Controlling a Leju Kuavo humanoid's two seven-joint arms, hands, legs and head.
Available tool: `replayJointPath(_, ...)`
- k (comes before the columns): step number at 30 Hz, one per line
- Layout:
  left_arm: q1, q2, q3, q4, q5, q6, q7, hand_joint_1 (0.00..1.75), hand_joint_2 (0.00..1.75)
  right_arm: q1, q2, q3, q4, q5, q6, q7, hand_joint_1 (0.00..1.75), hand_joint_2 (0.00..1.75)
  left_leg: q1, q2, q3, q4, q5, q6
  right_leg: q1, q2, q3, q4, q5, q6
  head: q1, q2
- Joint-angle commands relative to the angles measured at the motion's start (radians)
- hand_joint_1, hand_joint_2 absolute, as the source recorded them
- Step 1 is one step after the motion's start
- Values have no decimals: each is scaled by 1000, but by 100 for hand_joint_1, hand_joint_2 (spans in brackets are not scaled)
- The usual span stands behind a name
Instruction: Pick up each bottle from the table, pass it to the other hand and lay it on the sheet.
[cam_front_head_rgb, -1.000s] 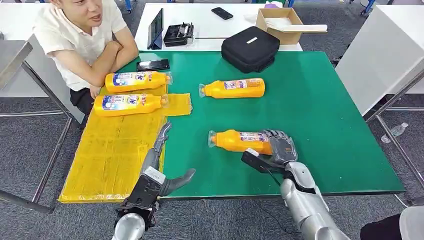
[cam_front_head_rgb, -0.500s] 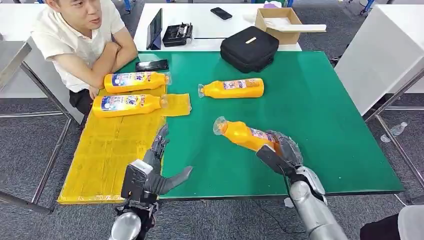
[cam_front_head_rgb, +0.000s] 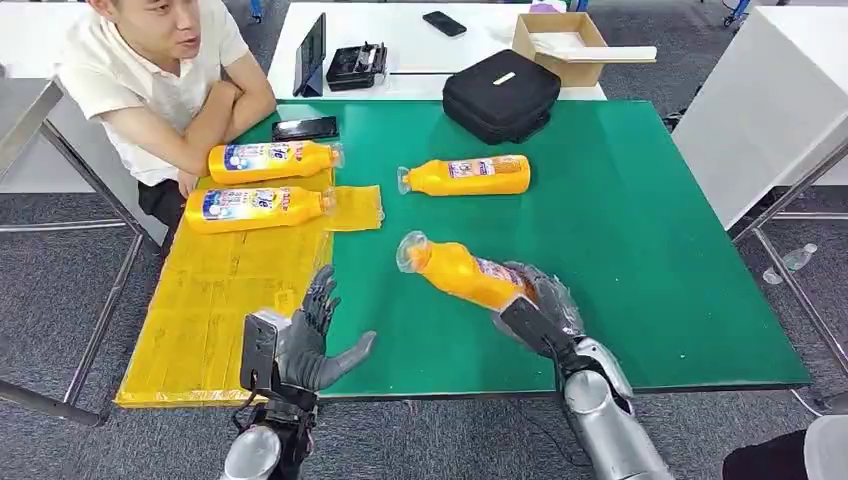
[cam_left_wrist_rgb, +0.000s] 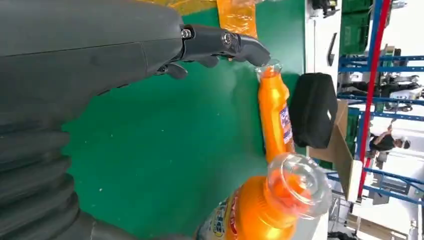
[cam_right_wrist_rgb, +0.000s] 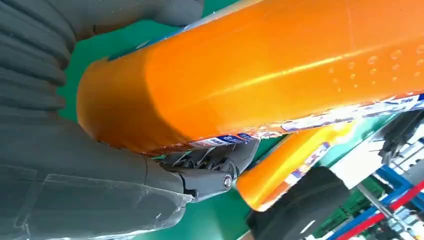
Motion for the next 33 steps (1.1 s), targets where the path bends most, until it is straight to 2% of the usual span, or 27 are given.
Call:
replayJointPath(1,-23,-52,9,97,22,-8,14,0,175,-25,61,75,-34,-3,7,-7,175,175,0,3,1,0,-2,0,1,1,1,0,-1,-4,0,0)
replayJointPath(7,-65,-52,11,174,65,-8,22,0,175,-55,109,163,-17,-15,16,-26,175,175,1,6,1,0,-2,0,2,3,0,0,-1,-5,0,0)
replayJointPath(11,-65,-52,11,174,65,-8,22,0,175,-55,109,163,-17,-15,16,-26,175,175,1,2,-1,0,-1,0,1,0,-2,1,-1,-3,0,0)
replayJointPath(20,-68,-52,10,179,66,-7,23,0,175,-52,102,163,-19,-18,13,-29,175,175,1,1,-1,1,-1,0,1,0,-1,1,-1,-4,0,0)
replayJointPath(26,-94,-52,6,204,147,-1,6,0,175,-63,144,208,-18,-45,18,-43,175,175,1,1,-2,0,-1,0,1,0,-3,1,-1,-3,0,0)
replayJointPath(33,-73,-52,-29,111,114,16,-39,0,175,-57,174,227,21,-49,1,-23,175,175,1,4,0,1,-2,0,2,2,-1,1,-1,-5,0,0)
